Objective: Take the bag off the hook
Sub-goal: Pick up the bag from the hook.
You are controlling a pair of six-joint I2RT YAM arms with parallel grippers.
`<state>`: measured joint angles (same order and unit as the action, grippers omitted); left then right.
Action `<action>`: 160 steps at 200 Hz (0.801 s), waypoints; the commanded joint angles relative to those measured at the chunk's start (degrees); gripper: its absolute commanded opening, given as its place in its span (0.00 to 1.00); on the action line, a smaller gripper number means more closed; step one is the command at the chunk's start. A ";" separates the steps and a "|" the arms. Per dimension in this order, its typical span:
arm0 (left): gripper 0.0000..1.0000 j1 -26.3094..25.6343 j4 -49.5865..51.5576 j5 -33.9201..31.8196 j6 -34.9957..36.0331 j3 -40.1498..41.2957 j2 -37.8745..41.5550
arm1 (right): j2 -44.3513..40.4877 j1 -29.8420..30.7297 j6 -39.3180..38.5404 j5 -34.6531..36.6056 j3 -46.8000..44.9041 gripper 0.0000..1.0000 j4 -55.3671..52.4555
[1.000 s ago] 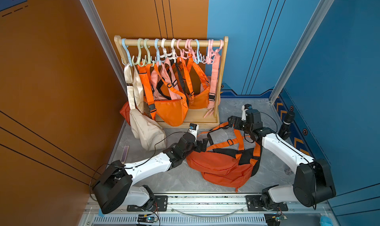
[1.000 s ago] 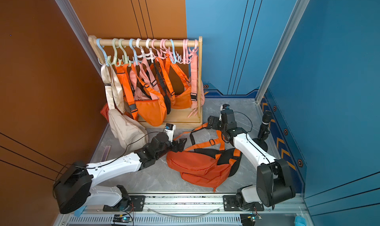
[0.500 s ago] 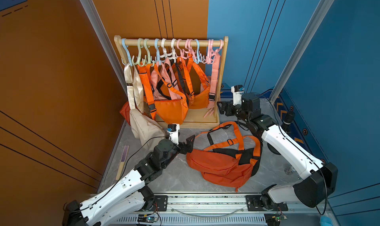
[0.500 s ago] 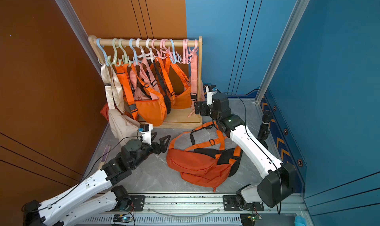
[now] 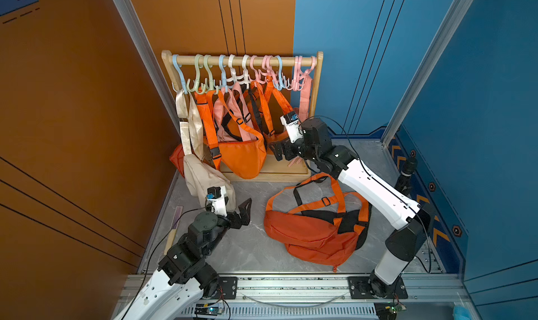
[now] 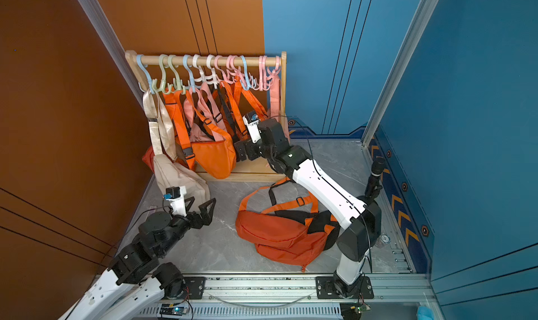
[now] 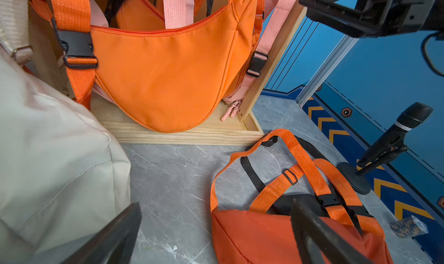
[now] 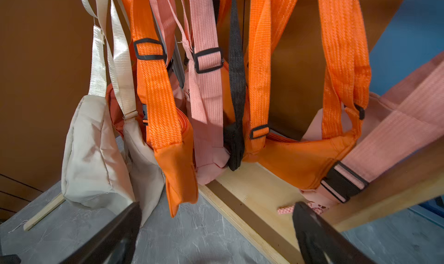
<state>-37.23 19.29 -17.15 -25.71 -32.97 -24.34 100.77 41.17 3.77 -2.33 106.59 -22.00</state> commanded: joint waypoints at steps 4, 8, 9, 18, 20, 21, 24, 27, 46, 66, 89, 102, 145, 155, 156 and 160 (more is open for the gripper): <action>0.98 1.12 5.32 -1.30 1.91 -1.11 1.22 | 2.05 2.28 -2.06 -0.01 3.98 0.98 -0.29; 0.98 1.19 5.55 -1.39 2.21 -1.46 1.30 | 2.36 2.61 -2.16 -0.20 4.28 0.97 0.07; 0.98 1.20 5.66 -1.39 2.27 -1.51 1.31 | 2.39 2.74 -2.18 -0.26 4.44 0.97 0.18; 0.98 1.43 6.39 -1.59 2.97 -2.23 1.15 | 3.56 3.49 -2.65 -0.01 5.91 0.96 0.43; 0.98 1.45 6.53 -1.64 3.13 -2.44 1.09 | 3.86 3.66 -2.77 0.09 6.33 0.95 0.32; 0.98 1.50 6.59 -1.65 3.22 -2.53 1.07 | 3.97 3.75 -2.83 0.16 6.52 0.95 0.31; 0.98 1.54 6.75 -1.63 3.56 -2.80 1.01 | 4.37 3.92 -2.95 0.35 7.18 0.95 0.33; 0.98 1.61 6.93 -1.64 3.81 -3.09 0.96 | 4.83 4.07 -3.09 0.61 7.80 0.94 0.20; 0.98 2.16 7.54 -1.65 5.37 -4.57 0.22 | 8.25 4.72 -3.20 1.42 12.45 0.86 -0.73; 0.98 2.60 8.01 -1.15 6.41 -5.71 -0.27 | 12.27 5.19 -3.20 2.53 17.68 0.80 -2.11; 0.98 2.91 8.64 -0.71 7.16 -6.13 -0.12 | 16.21 5.76 -4.26 4.97 22.48 0.77 -2.72; 0.98 3.05 9.35 -0.72 7.56 -6.33 0.24 | 17.68 6.11 -5.18 6.36 24.79 0.74 -2.81; 0.98 3.66 10.61 -0.82 8.66 -6.29 1.13 | 23.82 6.98 -9.57 10.38 29.76 0.70 -2.79; 0.98 3.83 10.59 -0.65 8.75 -6.12 1.11 | 24.91 7.13 -10.36 11.15 30.96 0.65 -2.75; 0.98 3.83 10.59 -0.63 8.71 -6.13 1.12 | 25.00 7.15 -10.45 11.26 31.14 0.65 -2.77; 0.98 3.93 10.52 -0.60 8.83 -6.06 1.05 | 25.30 7.17 -10.62 11.69 31.61 0.63 -2.85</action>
<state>-34.26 28.60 -17.82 -18.39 -37.74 -23.70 124.46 47.77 -3.60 5.45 134.34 -23.70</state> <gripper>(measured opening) 0.980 0.673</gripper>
